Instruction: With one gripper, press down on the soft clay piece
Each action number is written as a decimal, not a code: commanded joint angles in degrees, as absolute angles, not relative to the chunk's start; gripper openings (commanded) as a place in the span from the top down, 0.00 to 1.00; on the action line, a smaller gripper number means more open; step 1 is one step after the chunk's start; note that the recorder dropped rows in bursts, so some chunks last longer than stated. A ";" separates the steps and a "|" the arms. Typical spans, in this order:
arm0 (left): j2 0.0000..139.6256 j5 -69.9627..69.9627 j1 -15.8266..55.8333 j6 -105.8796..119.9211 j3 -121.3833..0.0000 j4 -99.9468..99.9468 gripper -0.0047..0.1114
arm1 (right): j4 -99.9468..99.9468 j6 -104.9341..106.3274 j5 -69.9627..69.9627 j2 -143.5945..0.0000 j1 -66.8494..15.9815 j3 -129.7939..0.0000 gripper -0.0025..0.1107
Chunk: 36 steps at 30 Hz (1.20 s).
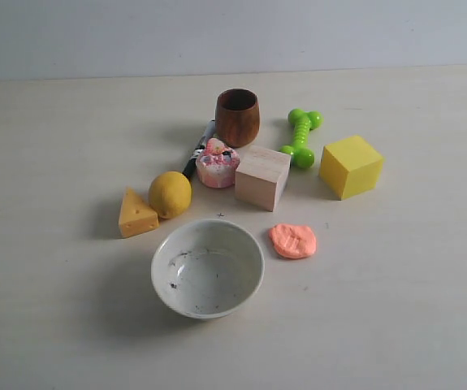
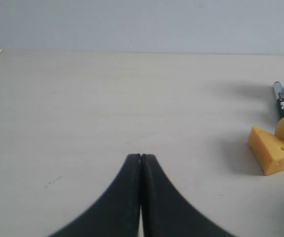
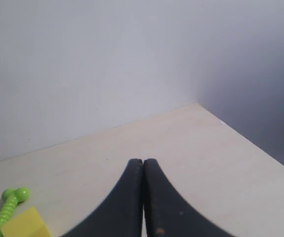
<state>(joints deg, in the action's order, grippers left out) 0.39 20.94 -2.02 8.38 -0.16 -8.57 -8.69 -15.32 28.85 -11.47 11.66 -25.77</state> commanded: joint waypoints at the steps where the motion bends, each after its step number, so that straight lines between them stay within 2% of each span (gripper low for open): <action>1: 0.00 20.53 -1.69 8.45 0.00 -9.00 0.96 | -6.07 -11.67 26.26 -9.58 12.00 -23.43 0.97; 8: 0.00 20.53 -1.69 8.45 0.00 -9.00 0.96 | 14.66 8.62 17.05 -9.30 12.00 -15.99 0.97; 21: 0.00 20.53 -1.69 8.45 0.00 -9.00 0.96 | 14.49 8.37 16.52 0.00 12.00 -5.88 0.97; 29: 0.00 20.53 -1.69 8.45 0.00 -9.00 0.96 | 13.96 8.50 15.96 0.00 12.00 -2.13 0.97; 36: 0.00 20.53 -1.69 8.45 0.00 -9.00 0.96 | 10.79 8.52 15.44 0.00 7.65 0.00 0.97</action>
